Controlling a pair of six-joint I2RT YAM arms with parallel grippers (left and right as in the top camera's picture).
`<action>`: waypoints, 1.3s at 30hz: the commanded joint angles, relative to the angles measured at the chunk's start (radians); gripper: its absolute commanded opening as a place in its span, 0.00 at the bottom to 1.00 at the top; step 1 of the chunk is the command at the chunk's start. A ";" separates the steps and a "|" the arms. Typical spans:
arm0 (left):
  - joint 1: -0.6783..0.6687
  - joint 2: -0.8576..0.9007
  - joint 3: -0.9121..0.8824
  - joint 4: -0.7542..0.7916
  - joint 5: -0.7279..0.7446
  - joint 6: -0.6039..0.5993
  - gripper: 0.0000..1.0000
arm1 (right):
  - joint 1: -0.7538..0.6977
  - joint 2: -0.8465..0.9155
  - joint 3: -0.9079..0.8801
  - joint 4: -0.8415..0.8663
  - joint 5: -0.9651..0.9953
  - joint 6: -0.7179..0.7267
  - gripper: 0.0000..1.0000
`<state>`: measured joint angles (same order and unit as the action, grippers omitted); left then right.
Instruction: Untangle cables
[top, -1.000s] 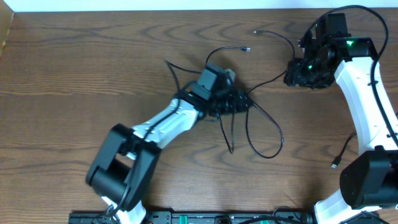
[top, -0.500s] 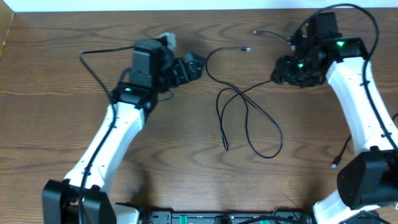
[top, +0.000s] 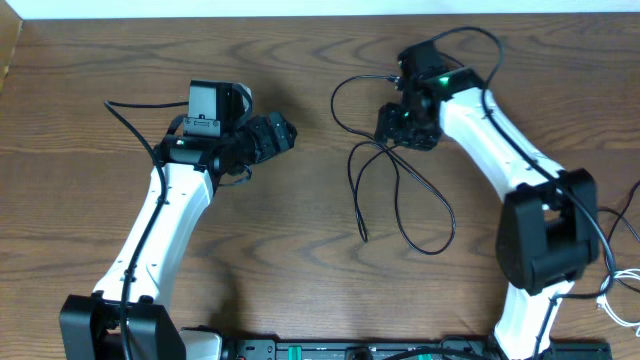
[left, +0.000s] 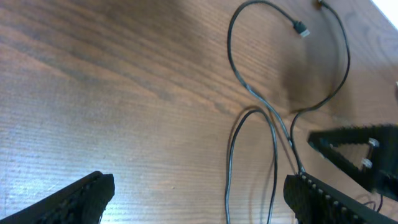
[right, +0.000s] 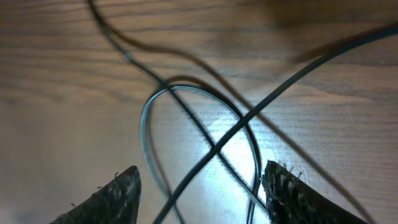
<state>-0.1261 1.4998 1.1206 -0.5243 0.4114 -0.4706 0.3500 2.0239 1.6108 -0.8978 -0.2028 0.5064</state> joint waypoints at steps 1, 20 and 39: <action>0.000 -0.009 0.003 -0.015 -0.021 0.033 0.93 | 0.019 0.042 0.010 0.006 0.084 0.065 0.61; 0.000 -0.009 0.003 -0.021 -0.020 0.033 0.93 | 0.065 0.138 0.003 -0.069 0.161 -0.018 0.52; 0.001 -0.009 0.003 -0.017 -0.021 0.033 0.93 | 0.077 0.138 -0.137 -0.061 0.158 -0.013 0.18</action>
<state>-0.1261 1.4998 1.1206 -0.5423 0.4046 -0.4477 0.4210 2.1311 1.5105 -0.9417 0.0158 0.4934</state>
